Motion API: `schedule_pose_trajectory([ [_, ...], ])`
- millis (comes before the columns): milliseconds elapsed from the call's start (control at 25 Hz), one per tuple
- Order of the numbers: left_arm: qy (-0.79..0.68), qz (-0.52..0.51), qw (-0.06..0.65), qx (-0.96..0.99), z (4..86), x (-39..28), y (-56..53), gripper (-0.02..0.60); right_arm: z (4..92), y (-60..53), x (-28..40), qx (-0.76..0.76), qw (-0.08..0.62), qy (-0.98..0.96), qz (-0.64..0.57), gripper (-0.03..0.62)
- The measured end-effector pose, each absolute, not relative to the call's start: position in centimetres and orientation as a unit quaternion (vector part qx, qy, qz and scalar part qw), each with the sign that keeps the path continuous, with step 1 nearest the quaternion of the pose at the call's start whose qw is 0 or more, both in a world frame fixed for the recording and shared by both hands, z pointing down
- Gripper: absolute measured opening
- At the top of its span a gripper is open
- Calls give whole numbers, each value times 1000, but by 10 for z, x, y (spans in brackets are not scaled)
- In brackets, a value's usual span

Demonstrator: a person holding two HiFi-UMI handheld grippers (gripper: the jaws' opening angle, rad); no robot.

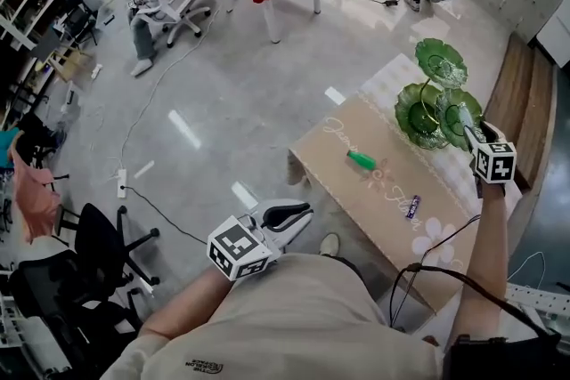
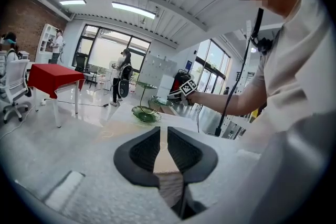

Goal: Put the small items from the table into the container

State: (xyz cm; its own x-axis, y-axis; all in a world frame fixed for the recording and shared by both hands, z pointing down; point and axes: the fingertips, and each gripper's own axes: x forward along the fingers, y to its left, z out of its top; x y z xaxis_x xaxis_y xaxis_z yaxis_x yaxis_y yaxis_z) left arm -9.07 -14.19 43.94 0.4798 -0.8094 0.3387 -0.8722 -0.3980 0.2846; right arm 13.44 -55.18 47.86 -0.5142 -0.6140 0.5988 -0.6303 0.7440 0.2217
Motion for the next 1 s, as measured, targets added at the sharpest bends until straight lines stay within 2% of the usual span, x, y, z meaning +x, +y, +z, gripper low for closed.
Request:
schedule_pose_trajectory([
  [280, -471, 69, 218, 852, 439, -108, -112, 29, 466, -456, 124, 376, 290, -879, 28, 215],
  [640, -418, 73, 220, 879, 443, -117, -79, 28, 487, -284, 83, 363, 241, -895, 91, 173],
  [1000, -377, 91, 222, 894, 457, -131, -36, 28, 532, -158, 43, 345, 246, -894, 144, 160],
])
